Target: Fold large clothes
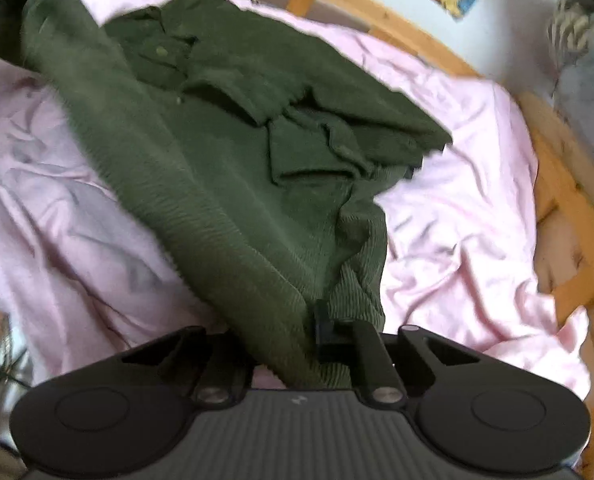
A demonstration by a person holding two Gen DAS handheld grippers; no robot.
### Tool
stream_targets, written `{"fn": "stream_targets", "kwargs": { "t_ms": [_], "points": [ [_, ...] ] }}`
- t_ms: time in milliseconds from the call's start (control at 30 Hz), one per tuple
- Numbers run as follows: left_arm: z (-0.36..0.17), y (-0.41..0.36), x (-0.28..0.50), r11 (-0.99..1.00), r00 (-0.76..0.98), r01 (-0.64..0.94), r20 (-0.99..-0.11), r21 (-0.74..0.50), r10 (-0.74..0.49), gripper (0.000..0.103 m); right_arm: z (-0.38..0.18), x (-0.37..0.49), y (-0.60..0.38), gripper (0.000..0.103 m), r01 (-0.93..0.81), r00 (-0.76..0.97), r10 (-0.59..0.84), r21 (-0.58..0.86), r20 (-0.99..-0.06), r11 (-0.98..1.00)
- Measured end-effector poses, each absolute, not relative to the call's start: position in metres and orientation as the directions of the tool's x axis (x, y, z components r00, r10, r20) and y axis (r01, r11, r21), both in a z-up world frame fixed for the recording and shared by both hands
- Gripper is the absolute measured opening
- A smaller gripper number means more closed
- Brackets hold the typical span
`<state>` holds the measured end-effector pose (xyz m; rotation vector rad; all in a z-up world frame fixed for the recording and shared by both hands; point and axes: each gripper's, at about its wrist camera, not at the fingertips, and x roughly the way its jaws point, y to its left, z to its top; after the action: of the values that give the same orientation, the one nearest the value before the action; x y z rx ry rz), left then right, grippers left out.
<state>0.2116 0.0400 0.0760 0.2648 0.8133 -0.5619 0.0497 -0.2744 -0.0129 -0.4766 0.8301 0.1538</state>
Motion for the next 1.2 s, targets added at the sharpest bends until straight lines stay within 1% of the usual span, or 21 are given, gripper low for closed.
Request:
{"fn": "stream_targets", "kwargs": {
  "t_ms": [67,167,200,267,400,500,667,767,867,1033,1067,1100,1133,1167,1200],
  "points": [
    [0.068,0.048,0.191,0.824,0.569,0.565,-0.744,0.042,-0.352,0.004,-0.001,0.035,-0.27,0.009,-0.338,0.696,-0.046,-0.384,-0.716,0.859],
    [0.065,0.06,0.14,0.803,0.633,0.579,-0.699,0.142,-0.333,0.003,0.021,0.01,-0.265,0.009,-0.355,0.718,-0.034,-0.408,-0.695,0.841],
    [0.066,0.064,0.125,0.8,0.644,0.579,-0.69,0.158,-0.33,0.003,0.028,0.002,-0.266,0.009,-0.359,0.717,-0.028,-0.404,-0.697,0.841],
    [0.071,0.075,0.098,0.808,0.656,0.568,-0.678,0.153,-0.333,0.003,0.042,-0.013,-0.266,0.009,-0.379,0.705,-0.015,-0.395,-0.709,0.837],
    [0.091,0.09,0.066,0.801,0.605,0.592,-0.706,0.089,-0.368,0.003,0.059,-0.029,-0.269,0.009,-0.408,0.681,0.015,-0.362,-0.732,0.838],
    [0.093,0.091,0.061,0.788,0.594,0.607,-0.718,0.103,-0.363,0.004,0.061,-0.019,-0.27,0.009,-0.39,0.695,0.026,-0.346,-0.719,0.853],
    [0.103,0.092,0.085,0.816,0.608,0.574,-0.702,0.065,-0.372,0.004,0.082,0.016,-0.282,0.009,-0.324,0.75,0.055,-0.294,-0.659,0.899],
    [0.115,0.08,0.117,0.813,0.613,0.575,-0.706,0.09,-0.355,0.005,0.092,0.063,-0.295,0.01,-0.272,0.777,0.066,-0.24,-0.626,0.932],
    [0.121,0.068,0.175,0.817,0.586,0.572,-0.735,0.077,-0.341,0.005,0.089,0.123,-0.306,0.011,-0.225,0.783,0.075,-0.169,-0.617,0.96],
    [0.106,0.058,0.287,0.849,0.528,0.529,-0.779,-0.011,-0.339,0.009,0.058,0.225,-0.331,0.013,-0.146,0.761,0.125,0.02,-0.637,0.989],
    [0.099,0.056,0.308,0.854,0.536,0.521,-0.779,0.002,-0.325,0.011,0.051,0.237,-0.338,0.017,-0.133,0.763,0.141,0.061,-0.631,0.989],
    [0.092,0.055,0.325,0.865,0.548,0.501,-0.781,0.018,-0.301,0.016,0.044,0.247,-0.345,0.033,-0.124,0.766,0.168,0.114,-0.62,0.986],
    [0.084,0.056,0.341,0.879,0.559,0.477,-0.779,0.02,-0.285,0.02,0.039,0.255,-0.352,0.044,-0.111,0.769,0.192,0.168,-0.61,0.979],
    [0.078,0.059,0.354,0.893,0.573,0.45,-0.771,0.014,-0.277,0.024,0.035,0.253,-0.359,0.064,-0.102,0.779,0.208,0.207,-0.592,0.973],
    [0.072,0.065,0.366,0.906,0.579,0.423,-0.765,-0.016,-0.283,0.036,0.033,0.249,-0.366,0.077,-0.101,0.794,0.225,0.243,-0.564,0.965]
  ]
}}
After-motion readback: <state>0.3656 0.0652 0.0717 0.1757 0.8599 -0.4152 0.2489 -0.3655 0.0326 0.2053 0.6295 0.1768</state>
